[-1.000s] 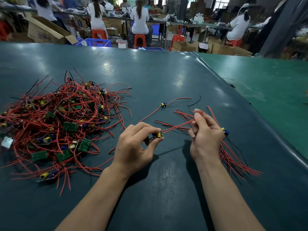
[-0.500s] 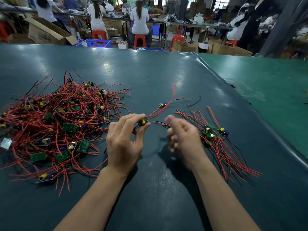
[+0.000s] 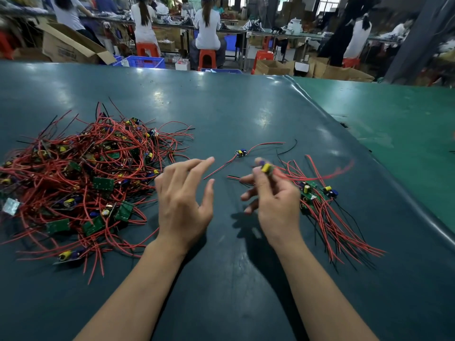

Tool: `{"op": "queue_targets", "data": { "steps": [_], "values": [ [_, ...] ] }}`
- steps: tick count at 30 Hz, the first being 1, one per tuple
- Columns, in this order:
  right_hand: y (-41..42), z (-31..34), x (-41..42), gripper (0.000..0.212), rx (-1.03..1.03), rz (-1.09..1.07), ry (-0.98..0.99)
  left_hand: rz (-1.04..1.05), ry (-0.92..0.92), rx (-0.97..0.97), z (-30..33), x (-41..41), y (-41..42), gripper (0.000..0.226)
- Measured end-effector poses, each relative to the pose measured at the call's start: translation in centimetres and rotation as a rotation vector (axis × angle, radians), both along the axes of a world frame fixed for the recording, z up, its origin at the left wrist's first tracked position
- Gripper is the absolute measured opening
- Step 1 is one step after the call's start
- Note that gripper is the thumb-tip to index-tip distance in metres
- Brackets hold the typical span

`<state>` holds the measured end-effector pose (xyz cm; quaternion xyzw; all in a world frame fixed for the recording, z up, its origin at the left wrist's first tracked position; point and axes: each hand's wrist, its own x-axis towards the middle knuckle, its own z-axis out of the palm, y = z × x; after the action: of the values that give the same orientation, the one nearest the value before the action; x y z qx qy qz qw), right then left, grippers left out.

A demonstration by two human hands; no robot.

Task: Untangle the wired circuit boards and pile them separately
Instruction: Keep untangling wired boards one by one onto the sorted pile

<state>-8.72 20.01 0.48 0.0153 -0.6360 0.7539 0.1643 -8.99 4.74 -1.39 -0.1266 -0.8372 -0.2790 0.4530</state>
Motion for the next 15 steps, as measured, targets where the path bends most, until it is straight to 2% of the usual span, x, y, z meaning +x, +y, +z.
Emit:
{"op": "queue_targets", "data": {
  "steps": [3, 7, 10, 15],
  "values": [
    [1.3, 0.3, -0.5, 0.01, -0.189, -0.246, -0.006, 0.212, -0.079, 0.021, -0.3, -0.1, -0.2, 0.036],
    [2.5, 0.0, -0.5, 0.032, -0.606, -0.218, -0.3, 0.39, -0.112, 0.05, -0.4, -0.1, -0.8, 0.034],
    [2.6, -0.5, -0.5, 0.03, -0.615, -0.236, -0.339, 0.508, -0.173, 0.065, -0.4, -0.1, -1.7, 0.039],
    [2.8, -0.5, -0.7, 0.018, -0.658, -0.288, -0.297, 0.626, -0.503, 0.046, -0.7, -0.1, -2.4, 0.066]
  ]
}}
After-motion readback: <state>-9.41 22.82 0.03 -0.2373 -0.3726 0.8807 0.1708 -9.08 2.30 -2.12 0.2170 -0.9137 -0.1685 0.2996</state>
